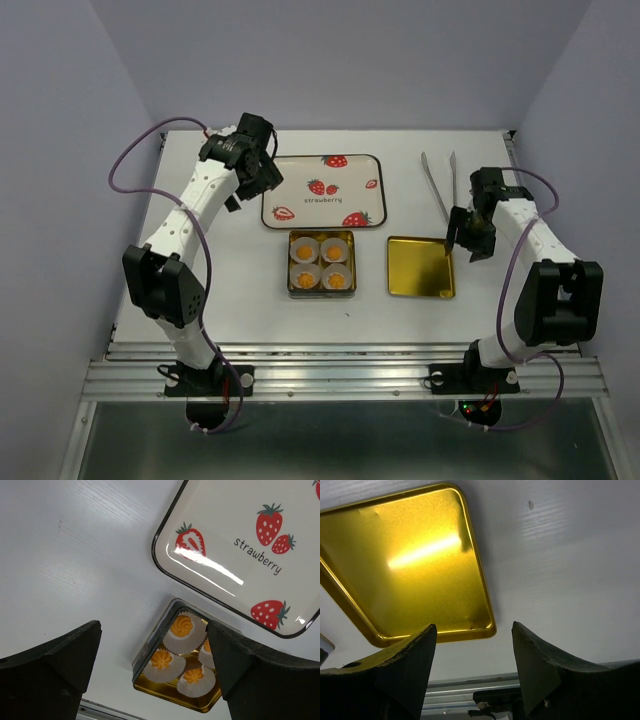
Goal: Pack the cookies
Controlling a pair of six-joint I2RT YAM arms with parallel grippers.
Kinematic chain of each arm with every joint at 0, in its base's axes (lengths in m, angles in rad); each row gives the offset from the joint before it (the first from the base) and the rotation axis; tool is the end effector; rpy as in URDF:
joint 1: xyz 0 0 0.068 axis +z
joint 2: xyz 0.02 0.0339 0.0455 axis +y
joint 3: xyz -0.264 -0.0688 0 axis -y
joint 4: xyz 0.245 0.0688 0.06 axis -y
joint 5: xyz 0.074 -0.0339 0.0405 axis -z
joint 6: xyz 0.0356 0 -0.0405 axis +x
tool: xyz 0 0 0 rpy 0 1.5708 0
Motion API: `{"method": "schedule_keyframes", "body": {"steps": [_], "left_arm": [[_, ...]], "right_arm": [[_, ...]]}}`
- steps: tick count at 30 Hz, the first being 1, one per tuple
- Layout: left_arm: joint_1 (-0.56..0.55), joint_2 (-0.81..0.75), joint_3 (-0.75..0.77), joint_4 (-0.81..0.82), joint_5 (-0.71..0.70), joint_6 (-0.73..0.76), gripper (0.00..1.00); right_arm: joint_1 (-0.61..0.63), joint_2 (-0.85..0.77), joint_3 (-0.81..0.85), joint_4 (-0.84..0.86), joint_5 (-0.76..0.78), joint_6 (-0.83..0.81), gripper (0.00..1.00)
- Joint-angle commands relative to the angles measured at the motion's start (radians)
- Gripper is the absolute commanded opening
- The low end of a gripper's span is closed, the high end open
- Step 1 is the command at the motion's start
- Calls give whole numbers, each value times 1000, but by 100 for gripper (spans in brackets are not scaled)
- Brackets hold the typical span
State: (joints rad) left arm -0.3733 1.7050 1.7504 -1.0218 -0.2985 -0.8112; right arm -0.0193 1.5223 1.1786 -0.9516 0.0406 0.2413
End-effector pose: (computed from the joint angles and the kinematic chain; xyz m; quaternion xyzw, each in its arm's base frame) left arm 0.3370 -0.1208 0.3567 -0.2479 0.9135 -0.0437 0.3196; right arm 0.2878 -0.0070 0.2457 0.1314 0.9816 -0.0048 0.1387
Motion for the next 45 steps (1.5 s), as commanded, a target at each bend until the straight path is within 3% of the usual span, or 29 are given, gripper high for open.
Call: {"method": "schedule_keyframes", "body": {"steps": [1,11,31,34,43,45], "left_arm": [[-4,27,47,-21,22,35,99],[-3,-65,-118,55,65,49,99],[-3,-110,-238,77,33,-39,99],[-4,-123,-259,89,32,-43,99],[-4,-151,-290,101,22,-28,99],[-4,-156,-281,97,16,-19,99]], "right_arm": [[7,-28,-40,-12,-59,36,67],[16,45,-93,73,36,32,59],[16,180,-129,146,76,-17,42],[16,194,-135,160,105,-30,37],[59,176,-111,157,119,-22,1],[70,168,-106,155,117,-14,1]]}}
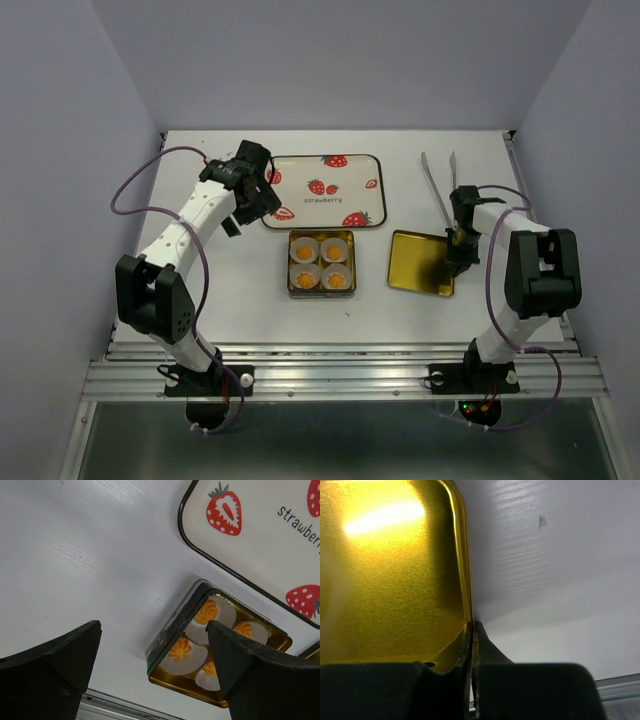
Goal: Pack the cookies
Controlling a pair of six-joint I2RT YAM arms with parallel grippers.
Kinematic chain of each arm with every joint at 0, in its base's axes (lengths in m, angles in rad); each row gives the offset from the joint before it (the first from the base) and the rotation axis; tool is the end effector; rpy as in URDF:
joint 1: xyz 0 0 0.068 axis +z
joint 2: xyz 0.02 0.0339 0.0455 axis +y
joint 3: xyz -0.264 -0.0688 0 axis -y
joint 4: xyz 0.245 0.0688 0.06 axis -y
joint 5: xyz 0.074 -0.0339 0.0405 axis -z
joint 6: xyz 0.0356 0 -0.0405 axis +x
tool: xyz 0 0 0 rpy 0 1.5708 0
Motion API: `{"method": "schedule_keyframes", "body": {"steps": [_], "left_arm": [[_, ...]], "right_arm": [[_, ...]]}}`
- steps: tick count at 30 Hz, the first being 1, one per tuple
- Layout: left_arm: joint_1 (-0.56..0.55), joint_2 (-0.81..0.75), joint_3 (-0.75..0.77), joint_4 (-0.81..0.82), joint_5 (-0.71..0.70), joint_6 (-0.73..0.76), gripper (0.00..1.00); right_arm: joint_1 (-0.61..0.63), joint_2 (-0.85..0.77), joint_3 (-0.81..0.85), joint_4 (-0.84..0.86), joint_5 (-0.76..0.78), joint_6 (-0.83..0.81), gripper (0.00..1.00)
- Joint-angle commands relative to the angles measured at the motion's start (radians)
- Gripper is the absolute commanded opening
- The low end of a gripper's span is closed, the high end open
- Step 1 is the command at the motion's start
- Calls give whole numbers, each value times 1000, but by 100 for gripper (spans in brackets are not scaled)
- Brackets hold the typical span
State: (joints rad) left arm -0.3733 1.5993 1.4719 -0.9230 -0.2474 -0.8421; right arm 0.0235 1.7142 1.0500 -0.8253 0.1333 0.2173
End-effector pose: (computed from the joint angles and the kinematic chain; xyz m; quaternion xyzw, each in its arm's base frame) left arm 0.3124 -0.1130 0.3116 -0.2536 0.9254 -0.0479 0.2777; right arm 0.2965 0.0022 0.1621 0.0991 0.9920 -0.0612 0.0482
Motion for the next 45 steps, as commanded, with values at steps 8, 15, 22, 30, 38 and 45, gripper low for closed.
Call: {"method": "schedule_keyframes", "body": {"steps": [8,15,22,30,38,45], "left_arm": [[-4,-58,34,-30,-29,57,99],[-7,-67,70,-46,-6,80,99],[-6,-68,96,-57,14,97,99],[-6,-71,94,-54,16,104,99],[-6,-101,47,-30,19,120,99],[-12,-140,25,45,115,165,99]], "right_arm": [[119,-70,149,-98,168,50,1],[216,-84,303,-239,292,148,1],[331,-36,464,-512,328,252,1],[458,4,568,-569,269,327,1],[513,4,548,-568,344,362,1],[513,-57,593,-563,350,395,1]]}}
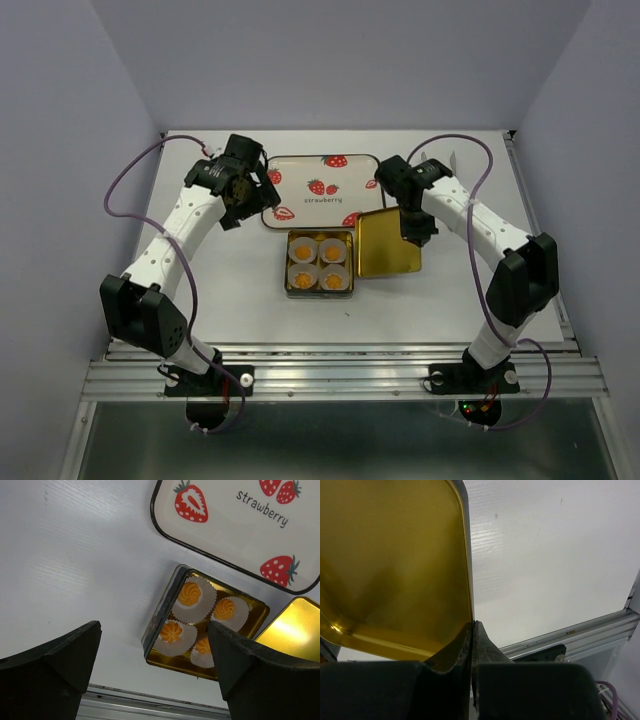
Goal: Pack the cookies
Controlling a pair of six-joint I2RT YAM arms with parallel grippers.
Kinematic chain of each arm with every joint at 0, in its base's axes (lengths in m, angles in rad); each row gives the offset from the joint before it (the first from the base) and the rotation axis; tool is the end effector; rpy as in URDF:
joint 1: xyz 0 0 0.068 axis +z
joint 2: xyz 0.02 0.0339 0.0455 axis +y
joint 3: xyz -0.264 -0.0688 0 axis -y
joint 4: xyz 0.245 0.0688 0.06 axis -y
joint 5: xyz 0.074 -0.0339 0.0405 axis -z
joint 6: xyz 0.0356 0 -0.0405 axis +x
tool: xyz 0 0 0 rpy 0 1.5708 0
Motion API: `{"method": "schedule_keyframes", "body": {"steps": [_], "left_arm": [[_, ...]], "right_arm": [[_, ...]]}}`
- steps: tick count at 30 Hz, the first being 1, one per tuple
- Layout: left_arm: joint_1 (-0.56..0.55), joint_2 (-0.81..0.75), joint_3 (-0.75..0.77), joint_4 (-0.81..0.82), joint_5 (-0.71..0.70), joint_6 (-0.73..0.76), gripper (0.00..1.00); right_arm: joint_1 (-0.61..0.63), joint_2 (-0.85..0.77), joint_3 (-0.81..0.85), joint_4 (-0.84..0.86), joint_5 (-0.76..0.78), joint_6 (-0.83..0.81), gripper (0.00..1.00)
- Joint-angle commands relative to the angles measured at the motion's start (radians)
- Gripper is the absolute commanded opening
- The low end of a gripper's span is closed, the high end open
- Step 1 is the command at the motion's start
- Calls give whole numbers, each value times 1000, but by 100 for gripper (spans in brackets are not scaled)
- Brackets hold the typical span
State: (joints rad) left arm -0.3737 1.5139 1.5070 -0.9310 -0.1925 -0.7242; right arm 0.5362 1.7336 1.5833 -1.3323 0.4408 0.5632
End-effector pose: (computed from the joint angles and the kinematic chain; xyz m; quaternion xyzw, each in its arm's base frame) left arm 0.2956 -0.1086 0.3475 -0.1944 0.9262 -0.0837 0.3119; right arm 0.2857 0.1521 0.2909 0.0228 0.9746 -0.1638 0.1508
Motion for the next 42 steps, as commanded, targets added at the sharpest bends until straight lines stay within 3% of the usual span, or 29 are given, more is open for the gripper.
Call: {"method": "schedule_keyframes", "body": {"steps": [1,12,20,32,38,39,42], "left_arm": [[-17,-57,-7,64,76,51,99],[-116,-14,-31,340,434,82,99],[-136,-14,-152,512,576,74,95],[-136,-32,-231,580,578,52,51],[-134,-38,-238,557,562,45,14],[-136,-37,-240,549,564,45,3],[-134,-35,-248,561,577,42,0]], "right_arm": [[1,-80,67,-57,45,46,1],[19,-134,98,53,-138,-22,1],[19,-109,167,111,-264,-32,1],[19,-140,161,168,-390,-40,1],[19,-155,133,183,-392,-29,1],[19,-157,132,186,-395,-26,1],[19,-169,107,206,-399,-22,1]]}}
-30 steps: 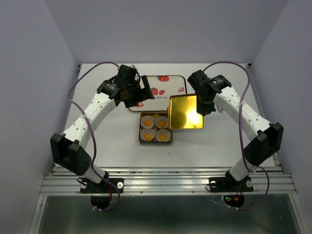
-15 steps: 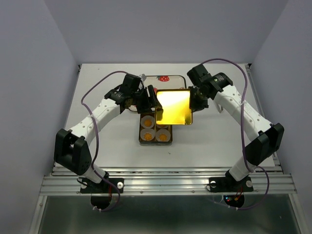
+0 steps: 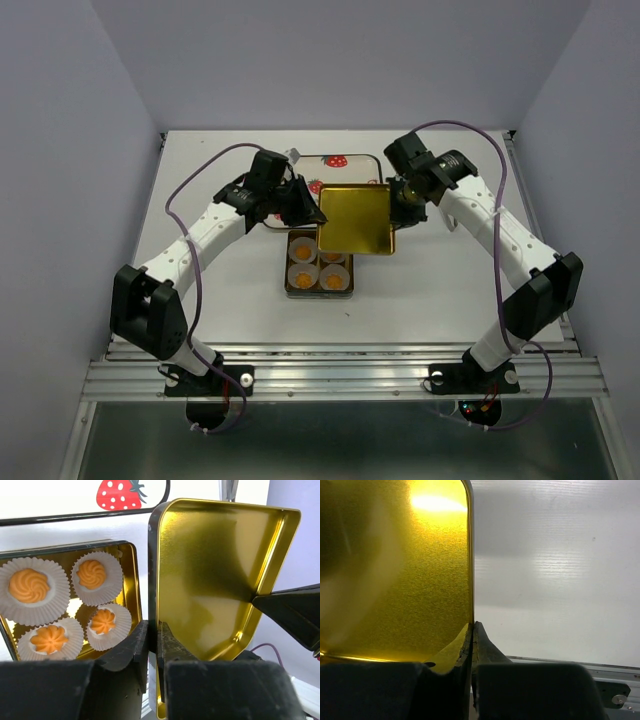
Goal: Pack the cookies
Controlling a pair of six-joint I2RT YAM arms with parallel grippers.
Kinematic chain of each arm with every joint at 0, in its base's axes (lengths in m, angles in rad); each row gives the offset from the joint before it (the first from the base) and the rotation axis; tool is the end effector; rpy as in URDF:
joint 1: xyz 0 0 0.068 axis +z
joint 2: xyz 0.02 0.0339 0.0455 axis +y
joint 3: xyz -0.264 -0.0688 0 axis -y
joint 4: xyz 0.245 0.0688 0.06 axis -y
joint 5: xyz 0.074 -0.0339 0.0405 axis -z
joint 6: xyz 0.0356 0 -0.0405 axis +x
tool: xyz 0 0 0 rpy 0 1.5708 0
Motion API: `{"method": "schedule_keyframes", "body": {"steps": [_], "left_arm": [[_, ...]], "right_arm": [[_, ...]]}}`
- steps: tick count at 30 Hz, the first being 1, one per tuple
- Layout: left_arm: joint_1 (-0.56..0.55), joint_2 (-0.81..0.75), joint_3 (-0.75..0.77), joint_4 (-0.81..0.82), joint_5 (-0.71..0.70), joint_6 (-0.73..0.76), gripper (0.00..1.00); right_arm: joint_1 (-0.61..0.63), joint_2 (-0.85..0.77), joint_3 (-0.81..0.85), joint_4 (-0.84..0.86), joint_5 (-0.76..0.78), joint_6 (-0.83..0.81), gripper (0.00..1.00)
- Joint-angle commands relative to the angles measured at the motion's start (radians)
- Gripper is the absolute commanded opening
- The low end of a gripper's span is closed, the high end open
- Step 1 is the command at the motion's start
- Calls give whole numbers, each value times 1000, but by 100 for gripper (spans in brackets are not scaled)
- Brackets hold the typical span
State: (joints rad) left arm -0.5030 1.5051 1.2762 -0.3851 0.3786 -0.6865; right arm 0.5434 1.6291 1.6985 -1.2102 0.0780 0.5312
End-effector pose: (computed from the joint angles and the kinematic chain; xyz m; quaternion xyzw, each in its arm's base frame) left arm 0.2937 -0.1766 0.3181 0.0064 0.8761 -0.3917 0.2809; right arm 0.2764 0.1637 0.3544 0.0024 0.9763 0.0764 0.2026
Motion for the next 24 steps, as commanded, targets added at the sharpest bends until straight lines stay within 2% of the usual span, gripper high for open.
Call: {"method": "schedule_keyframes", "body": {"steps": [1,3,6,9,11,14,16,19,22,24], "left_arm": [[-3,-25,-20,18,11,2,0],[1,-16,-20,15,14,-8,0],[14,-25,-40,41,23,-47,0],[32,-54,-67,71,31,-99,0],[53,-72,-98,101,26,-163,0],[92,-105,-130,143,43,-209,0],[113,-115,-135,144,57,-214,0],[152,-135,-146,166,78,-225,0],[191,-154,-170,201,115,-258,0],[204,-169,-176,213,117,-272,0]], "right_arm": [[12,-69,-22,104,-38,13,1],[12,-80,-33,123,-34,29,4],[12,-95,-46,161,-38,73,20],[12,-107,-72,207,-57,124,27],[-2,-127,-97,269,-89,151,38],[-25,-156,-149,343,-170,219,47],[-37,-164,-180,363,-204,269,60],[-63,-172,-189,382,-224,305,74],[-100,-204,-217,399,-222,358,83],[-109,-236,-276,472,-245,438,87]]}}
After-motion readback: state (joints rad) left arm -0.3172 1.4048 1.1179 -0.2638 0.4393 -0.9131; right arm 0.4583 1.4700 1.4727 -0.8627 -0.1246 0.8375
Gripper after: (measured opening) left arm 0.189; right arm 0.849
